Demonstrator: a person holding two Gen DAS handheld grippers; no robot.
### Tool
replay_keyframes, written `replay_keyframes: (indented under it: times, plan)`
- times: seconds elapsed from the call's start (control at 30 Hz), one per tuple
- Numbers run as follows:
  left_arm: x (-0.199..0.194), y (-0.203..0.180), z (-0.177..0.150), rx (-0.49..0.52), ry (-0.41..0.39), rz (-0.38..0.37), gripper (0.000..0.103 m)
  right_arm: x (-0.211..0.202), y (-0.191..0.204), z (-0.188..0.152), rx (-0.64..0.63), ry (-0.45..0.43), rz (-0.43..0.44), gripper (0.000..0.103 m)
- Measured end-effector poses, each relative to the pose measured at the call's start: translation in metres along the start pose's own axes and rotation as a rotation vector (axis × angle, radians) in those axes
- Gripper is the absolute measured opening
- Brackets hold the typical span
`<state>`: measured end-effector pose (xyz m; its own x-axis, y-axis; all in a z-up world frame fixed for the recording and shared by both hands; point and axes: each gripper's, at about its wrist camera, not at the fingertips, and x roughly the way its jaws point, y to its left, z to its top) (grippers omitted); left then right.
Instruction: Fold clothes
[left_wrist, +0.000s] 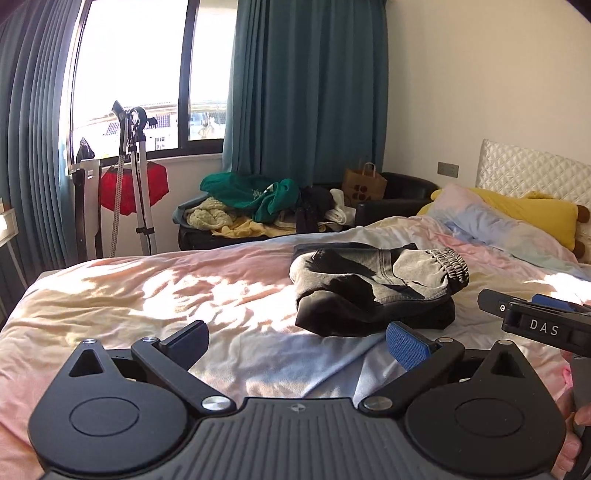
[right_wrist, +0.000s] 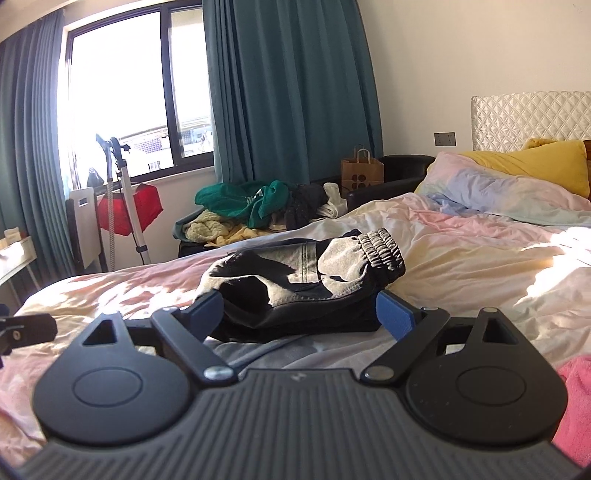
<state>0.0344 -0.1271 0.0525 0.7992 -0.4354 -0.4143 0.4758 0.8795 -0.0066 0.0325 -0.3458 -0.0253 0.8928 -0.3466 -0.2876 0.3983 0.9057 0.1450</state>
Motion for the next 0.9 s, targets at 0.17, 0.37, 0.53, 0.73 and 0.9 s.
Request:
replay_keyframes:
  times: [0.17, 0.37, 0.53, 0.73, 0.9]
  plan:
    - [0.005, 0.003, -0.005, -0.014, 0.016, 0.006, 0.103, -0.001, -0.001, -0.002, 0.012, 0.021, 0.013, 0.091]
    - [0.004, -0.007, -0.009, 0.017, -0.001, 0.032, 0.103, -0.002, 0.002, -0.002, 0.0, 0.026, 0.01, 0.091]
    - [0.003, -0.012, -0.012, 0.037, -0.001, 0.033, 0.103, -0.002, 0.001, -0.003, -0.006, 0.033, 0.003, 0.091]
    - [0.0, -0.012, -0.012, 0.041, -0.013, 0.036, 0.103, -0.001, 0.002, -0.004, -0.008, 0.044, -0.003, 0.091]
    - [-0.002, -0.011, -0.011, 0.035, -0.017, 0.044, 0.103, 0.0, 0.003, -0.005, -0.011, 0.043, -0.005, 0.091]
